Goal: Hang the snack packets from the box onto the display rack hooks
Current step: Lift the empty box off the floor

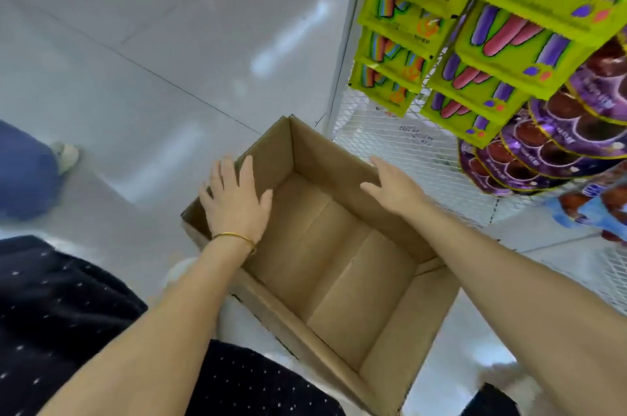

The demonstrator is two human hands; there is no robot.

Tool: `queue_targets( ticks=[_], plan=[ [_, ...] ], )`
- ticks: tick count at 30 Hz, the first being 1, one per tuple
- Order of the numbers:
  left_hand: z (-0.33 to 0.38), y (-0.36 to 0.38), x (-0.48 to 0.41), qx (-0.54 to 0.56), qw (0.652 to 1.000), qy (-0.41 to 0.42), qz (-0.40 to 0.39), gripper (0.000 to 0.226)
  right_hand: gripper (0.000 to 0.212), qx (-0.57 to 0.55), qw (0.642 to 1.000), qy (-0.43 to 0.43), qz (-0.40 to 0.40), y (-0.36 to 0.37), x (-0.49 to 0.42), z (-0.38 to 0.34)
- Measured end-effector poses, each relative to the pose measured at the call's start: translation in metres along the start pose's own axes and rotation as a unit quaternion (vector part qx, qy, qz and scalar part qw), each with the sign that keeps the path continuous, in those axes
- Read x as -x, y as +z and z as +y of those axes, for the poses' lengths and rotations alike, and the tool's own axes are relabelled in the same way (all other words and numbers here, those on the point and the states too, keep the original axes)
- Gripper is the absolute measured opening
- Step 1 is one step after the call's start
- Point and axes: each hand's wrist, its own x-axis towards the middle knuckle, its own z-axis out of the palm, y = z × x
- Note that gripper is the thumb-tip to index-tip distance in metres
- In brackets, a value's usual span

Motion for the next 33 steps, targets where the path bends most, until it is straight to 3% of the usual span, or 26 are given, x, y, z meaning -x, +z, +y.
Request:
queue_targets(
  ticks=[2,4,6,8,13,21,26,33],
  plan=[
    [-0.015,0.000,0.045,0.080,0.983,-0.165,-0.002,0.081,0.055,0.004,0.999,0.049,-0.015,-0.002,-0.002,0.000],
    [-0.023,0.004,0.078,0.208,0.925,-0.312,-0.052,0.094,0.053,0.047,0.997,0.059,-0.030,0.003,0.000,0.000],
    [-0.023,0.015,0.094,0.331,0.865,-0.365,-0.096,0.098,0.052,0.087,0.994,0.067,-0.024,0.011,0.001,-0.002],
    [-0.023,0.025,0.098,0.384,0.850,-0.346,-0.099,0.095,0.047,0.100,0.992,0.070,-0.006,0.019,0.000,-0.005],
    [-0.053,0.032,0.049,0.365,0.864,-0.345,-0.029,0.085,0.040,0.162,0.986,0.033,0.008,0.024,-0.027,-0.034],
    [-0.120,0.035,-0.054,0.340,0.871,-0.355,0.011,0.078,0.042,0.095,0.994,0.049,-0.011,0.039,-0.104,-0.093],
    [-0.132,0.005,-0.059,0.391,0.811,-0.423,-0.098,0.070,0.030,0.035,0.994,0.104,-0.019,0.032,-0.104,-0.135],
    [-0.168,-0.107,-0.098,0.364,0.828,-0.394,-0.161,0.056,0.025,0.023,0.986,0.162,-0.027,-0.052,-0.086,-0.233]
  ],
)
